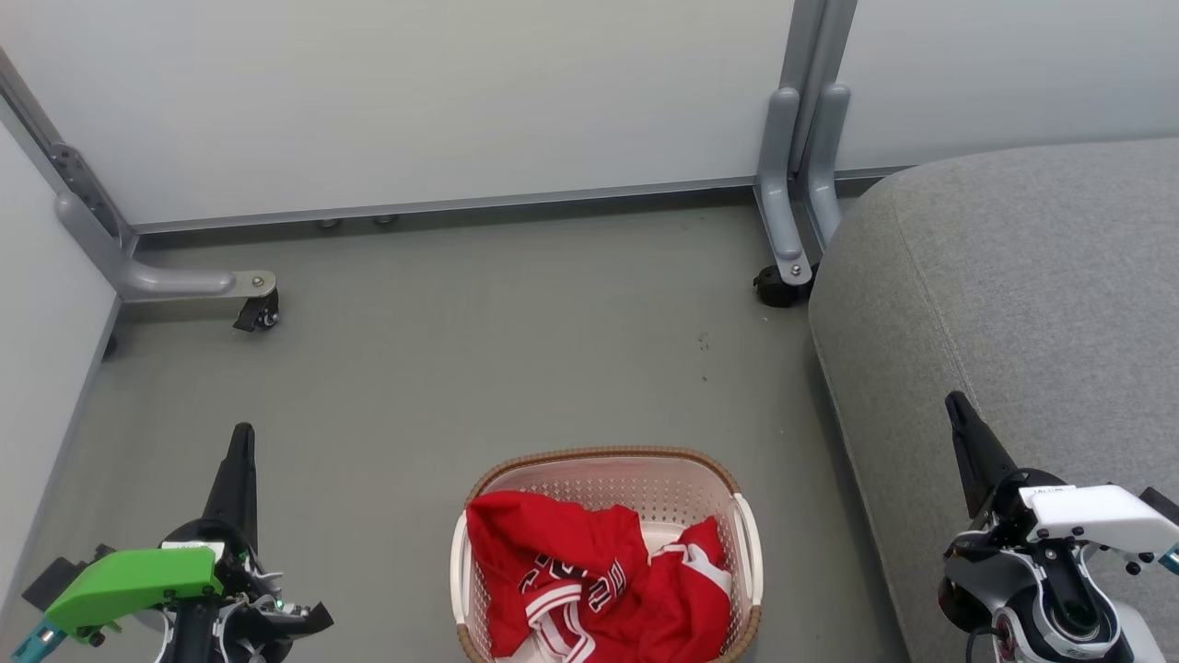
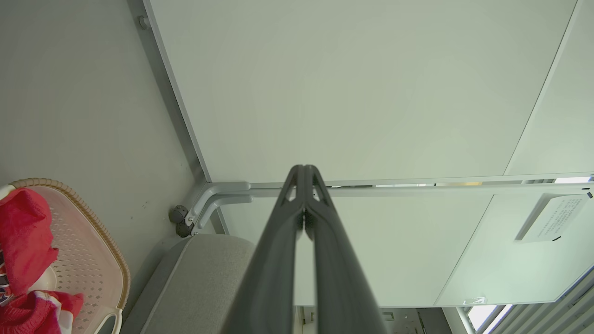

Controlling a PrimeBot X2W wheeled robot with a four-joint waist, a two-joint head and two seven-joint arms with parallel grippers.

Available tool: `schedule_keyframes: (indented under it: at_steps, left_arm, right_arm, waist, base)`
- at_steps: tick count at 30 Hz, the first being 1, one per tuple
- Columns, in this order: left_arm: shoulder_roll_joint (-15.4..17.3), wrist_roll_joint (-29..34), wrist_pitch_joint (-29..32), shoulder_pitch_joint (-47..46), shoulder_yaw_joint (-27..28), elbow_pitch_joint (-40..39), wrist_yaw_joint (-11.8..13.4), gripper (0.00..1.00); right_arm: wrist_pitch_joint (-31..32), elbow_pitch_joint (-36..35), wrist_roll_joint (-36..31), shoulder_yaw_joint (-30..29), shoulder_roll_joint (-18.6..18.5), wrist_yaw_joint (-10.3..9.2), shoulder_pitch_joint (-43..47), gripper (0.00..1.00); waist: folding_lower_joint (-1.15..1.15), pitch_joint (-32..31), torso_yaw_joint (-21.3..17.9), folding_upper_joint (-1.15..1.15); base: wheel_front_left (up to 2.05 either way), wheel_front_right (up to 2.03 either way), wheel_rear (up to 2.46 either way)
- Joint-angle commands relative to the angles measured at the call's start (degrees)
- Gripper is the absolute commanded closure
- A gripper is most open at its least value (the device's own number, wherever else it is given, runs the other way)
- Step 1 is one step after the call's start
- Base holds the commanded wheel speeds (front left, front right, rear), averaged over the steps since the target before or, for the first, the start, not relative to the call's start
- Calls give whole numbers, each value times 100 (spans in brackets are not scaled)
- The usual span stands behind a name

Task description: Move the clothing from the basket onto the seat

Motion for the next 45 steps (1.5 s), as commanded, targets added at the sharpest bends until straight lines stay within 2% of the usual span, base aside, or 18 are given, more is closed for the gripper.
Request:
schedule_keyframes:
  at_steps: [1,12,13,20,26,40,45]
  left_arm:
    - [4,31,10,-78,2,11,-13,100]
    - [4,31,10,-78,2,11,-14,100]
    - [-2,-1,-2,7,-3,14,0,0]
    - [-44,42,-84,197,-92,195,1,0]
    - [-39,412,-258,223,-163,152,1,0]
    - [-30,1765,-616,329,-273,-241,1,0]
    - [-26,2451,-758,415,-369,-379,1,0]
  right_arm:
    - [13,11,-20,2,-10,2,-40,100]
    - [13,11,-20,2,-10,2,-40,100]
    - [-2,16,1,1,3,0,7,0]
    - [-86,218,-46,80,54,-2,190,0]
    - [-259,220,-446,150,48,-2,217,0]
    - [-617,-108,-2341,170,35,-1,311,0]
    - [-759,-334,-2981,197,29,-1,394,0]
  waist:
    - [0,0,0,0]
    - [0,0,0,0]
    - [0,0,0,0]
    - [0,-1,-1,0]
    - [0,-7,-5,0]
    - [0,-39,-6,0]
    - [0,-59,-8,0]
  base:
    - [0,0,0]
    - [0,0,0]
    - [0,0,0]
    - [0,0,0]
    - [0,0,0]
    - [0,0,0]
    - [0,0,0]
